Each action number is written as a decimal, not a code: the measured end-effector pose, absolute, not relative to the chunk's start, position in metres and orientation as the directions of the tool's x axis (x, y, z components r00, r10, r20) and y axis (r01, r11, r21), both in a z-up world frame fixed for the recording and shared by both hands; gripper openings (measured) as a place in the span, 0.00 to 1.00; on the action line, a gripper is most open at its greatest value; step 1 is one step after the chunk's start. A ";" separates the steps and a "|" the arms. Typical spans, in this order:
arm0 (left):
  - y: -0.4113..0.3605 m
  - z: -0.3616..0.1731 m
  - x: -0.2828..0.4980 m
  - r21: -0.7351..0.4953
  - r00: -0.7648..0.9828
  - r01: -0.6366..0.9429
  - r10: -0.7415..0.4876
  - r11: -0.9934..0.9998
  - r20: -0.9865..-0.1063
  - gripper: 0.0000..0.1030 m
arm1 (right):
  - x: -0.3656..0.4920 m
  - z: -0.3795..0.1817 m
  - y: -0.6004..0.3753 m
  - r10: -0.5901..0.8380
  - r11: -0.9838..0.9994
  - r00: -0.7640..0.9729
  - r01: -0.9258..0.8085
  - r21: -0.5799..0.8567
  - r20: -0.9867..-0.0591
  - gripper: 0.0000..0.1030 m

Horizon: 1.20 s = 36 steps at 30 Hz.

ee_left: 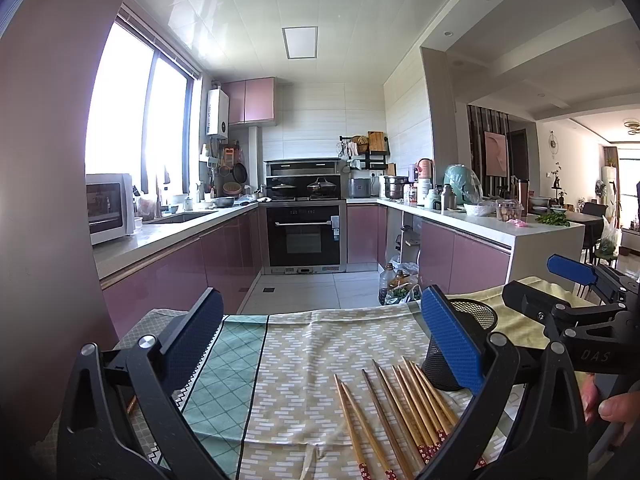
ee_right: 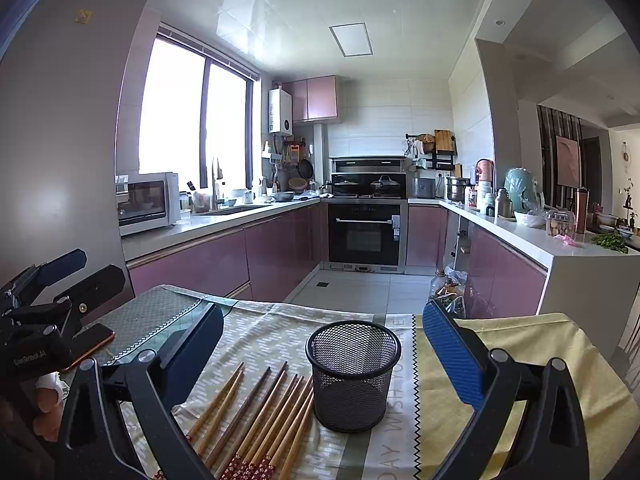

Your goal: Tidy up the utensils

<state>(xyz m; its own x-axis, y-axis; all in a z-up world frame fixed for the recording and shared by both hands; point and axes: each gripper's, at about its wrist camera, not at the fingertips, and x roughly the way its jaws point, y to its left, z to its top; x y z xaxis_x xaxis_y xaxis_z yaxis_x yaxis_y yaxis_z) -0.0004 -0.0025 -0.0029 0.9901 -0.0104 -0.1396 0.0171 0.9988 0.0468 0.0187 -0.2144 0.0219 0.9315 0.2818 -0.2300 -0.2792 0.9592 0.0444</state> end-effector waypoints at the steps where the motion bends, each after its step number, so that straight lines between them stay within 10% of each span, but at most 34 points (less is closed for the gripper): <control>1: -0.003 -0.004 -0.001 0.049 0.990 0.016 -0.009 0.999 -0.138 0.94 | 0.018 0.022 -0.214 0.282 0.959 0.932 -0.279 0.044 -0.230 0.94; 36: -0.001 0.004 -0.006 0.042 0.992 0.017 -0.011 0.999 -0.129 0.94 | 0.015 0.022 -0.214 0.281 0.959 0.933 -0.278 0.045 -0.224 0.94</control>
<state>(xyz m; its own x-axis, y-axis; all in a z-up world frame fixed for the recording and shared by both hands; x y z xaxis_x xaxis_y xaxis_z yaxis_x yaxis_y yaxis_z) -0.0059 -0.0008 0.0037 0.9916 -0.0113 -0.1292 0.0169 0.9990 0.0423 0.0147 -0.2138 0.0222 0.9333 0.2810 -0.2235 -0.2782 0.9595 0.0447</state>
